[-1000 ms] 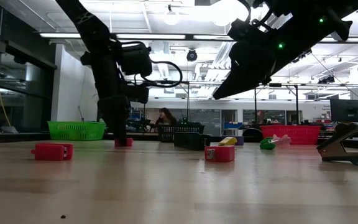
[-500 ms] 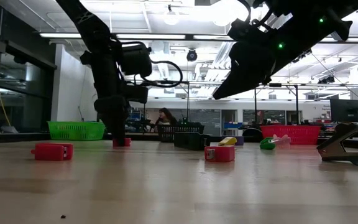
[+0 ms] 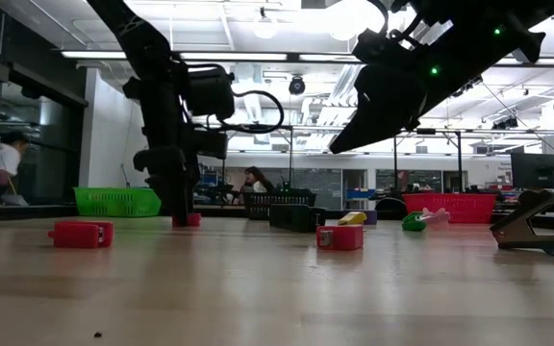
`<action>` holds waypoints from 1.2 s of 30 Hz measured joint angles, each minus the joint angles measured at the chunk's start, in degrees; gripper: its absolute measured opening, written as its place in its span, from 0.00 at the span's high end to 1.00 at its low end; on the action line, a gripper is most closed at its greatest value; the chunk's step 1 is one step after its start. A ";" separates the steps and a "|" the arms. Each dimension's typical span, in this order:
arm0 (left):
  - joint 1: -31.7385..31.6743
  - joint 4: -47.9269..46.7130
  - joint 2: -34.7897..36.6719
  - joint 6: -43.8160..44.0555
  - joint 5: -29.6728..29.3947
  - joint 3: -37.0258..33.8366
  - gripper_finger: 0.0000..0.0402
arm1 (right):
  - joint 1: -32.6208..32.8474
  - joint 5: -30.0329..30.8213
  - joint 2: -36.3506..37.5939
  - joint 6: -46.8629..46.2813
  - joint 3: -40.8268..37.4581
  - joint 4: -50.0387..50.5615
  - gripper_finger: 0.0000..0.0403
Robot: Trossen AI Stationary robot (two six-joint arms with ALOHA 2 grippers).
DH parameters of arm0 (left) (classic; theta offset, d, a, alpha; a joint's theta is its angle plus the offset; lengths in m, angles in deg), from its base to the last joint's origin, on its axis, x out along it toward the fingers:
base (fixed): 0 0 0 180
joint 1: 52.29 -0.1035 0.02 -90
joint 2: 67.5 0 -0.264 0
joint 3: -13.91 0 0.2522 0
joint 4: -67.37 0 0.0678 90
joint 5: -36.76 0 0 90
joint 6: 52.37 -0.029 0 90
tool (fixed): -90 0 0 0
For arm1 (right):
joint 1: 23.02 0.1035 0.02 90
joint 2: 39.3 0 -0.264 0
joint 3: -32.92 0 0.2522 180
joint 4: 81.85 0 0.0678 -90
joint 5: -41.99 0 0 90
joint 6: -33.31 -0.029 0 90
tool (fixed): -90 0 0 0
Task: Pick and place Stapler, Stapler remover, tape
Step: Put the top red stapler in the red bin
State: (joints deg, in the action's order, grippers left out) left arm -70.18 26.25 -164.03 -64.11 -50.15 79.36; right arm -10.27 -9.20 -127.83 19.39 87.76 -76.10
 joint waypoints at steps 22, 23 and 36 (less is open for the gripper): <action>-0.04 -1.30 0.11 0.39 -0.92 -0.10 0.79 | -0.02 0.00 0.00 -0.02 0.00 0.00 0.52; -0.07 -1.26 0.11 0.50 -0.84 -0.11 0.81 | 0.00 -0.02 0.00 -0.04 0.00 0.00 0.52; 1.54 0.39 0.10 0.34 3.20 2.21 0.86 | -0.03 -2.03 0.00 1.63 0.00 -1.18 0.52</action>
State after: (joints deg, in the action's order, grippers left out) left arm -68.64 26.64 -163.94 -63.78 -46.95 81.57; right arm -10.30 -11.23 -127.83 21.02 87.76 -77.29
